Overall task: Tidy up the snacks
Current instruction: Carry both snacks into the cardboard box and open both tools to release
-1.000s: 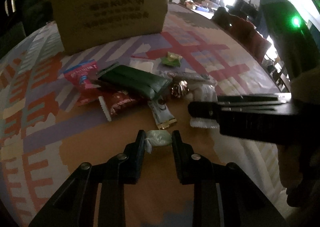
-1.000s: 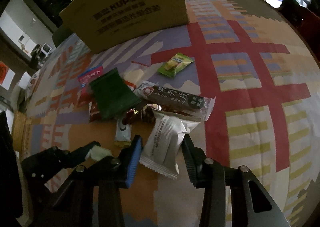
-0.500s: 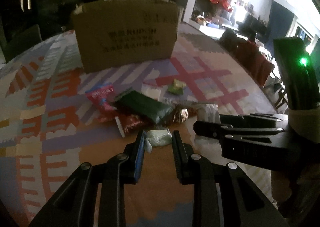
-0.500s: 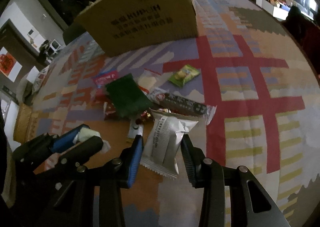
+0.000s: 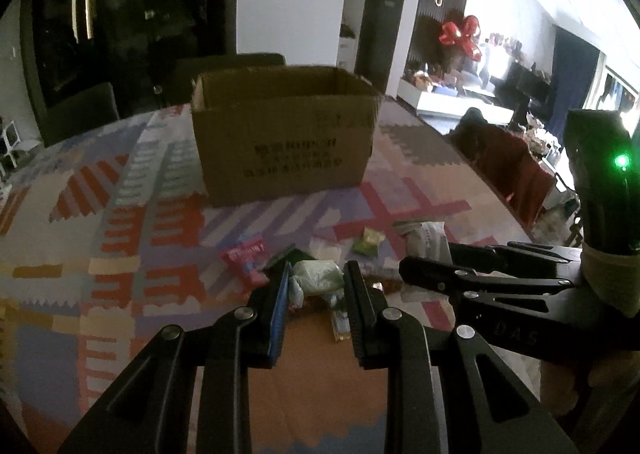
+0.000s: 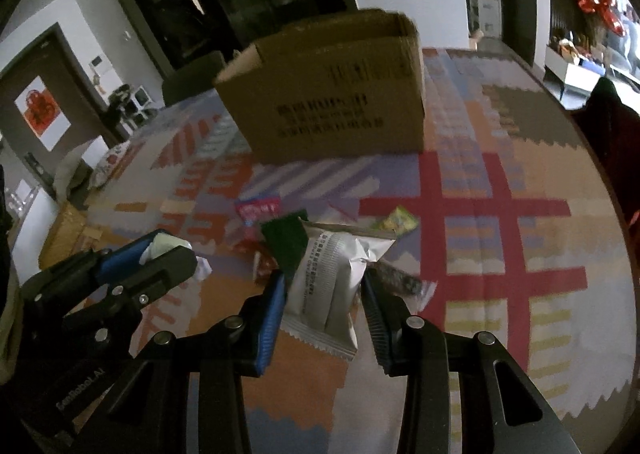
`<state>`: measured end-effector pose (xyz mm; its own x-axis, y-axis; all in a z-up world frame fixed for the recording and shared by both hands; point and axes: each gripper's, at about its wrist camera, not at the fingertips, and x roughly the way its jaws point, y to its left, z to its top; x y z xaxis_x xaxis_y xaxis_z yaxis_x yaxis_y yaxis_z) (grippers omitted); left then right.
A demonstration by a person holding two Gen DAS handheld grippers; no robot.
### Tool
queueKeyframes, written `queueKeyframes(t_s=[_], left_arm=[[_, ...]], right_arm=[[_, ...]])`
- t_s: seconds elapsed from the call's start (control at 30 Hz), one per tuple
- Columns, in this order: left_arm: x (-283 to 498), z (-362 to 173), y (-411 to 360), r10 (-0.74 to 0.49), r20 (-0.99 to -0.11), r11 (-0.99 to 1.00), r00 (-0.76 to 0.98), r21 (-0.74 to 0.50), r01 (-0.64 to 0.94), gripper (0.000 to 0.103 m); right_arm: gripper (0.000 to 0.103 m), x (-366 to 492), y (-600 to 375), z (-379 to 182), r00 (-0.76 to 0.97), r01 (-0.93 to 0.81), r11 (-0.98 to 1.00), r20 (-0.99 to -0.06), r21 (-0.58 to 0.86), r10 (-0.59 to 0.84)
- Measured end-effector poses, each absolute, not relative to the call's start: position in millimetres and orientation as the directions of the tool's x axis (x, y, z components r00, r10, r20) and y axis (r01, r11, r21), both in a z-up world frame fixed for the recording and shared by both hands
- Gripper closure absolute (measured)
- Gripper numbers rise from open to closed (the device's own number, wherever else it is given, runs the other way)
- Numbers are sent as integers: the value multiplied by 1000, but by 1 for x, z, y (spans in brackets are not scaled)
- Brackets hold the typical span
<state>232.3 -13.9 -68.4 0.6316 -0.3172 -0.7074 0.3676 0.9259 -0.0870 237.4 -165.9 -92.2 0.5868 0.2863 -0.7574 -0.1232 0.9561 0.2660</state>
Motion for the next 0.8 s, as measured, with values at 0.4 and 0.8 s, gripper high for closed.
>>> queueKeyframes(t_s=[0.4,0.8], left_arm=[[252,-11,-10,-306,-606,933,734,-38,358,76],[306,30,-7,-287,-544,945,789,-29,324,76]], right_arm=[[63,258,-166,-39,691,-172,959,-666,225,280],[63,315,-165,10,770,-189,963,-579,194,268]])
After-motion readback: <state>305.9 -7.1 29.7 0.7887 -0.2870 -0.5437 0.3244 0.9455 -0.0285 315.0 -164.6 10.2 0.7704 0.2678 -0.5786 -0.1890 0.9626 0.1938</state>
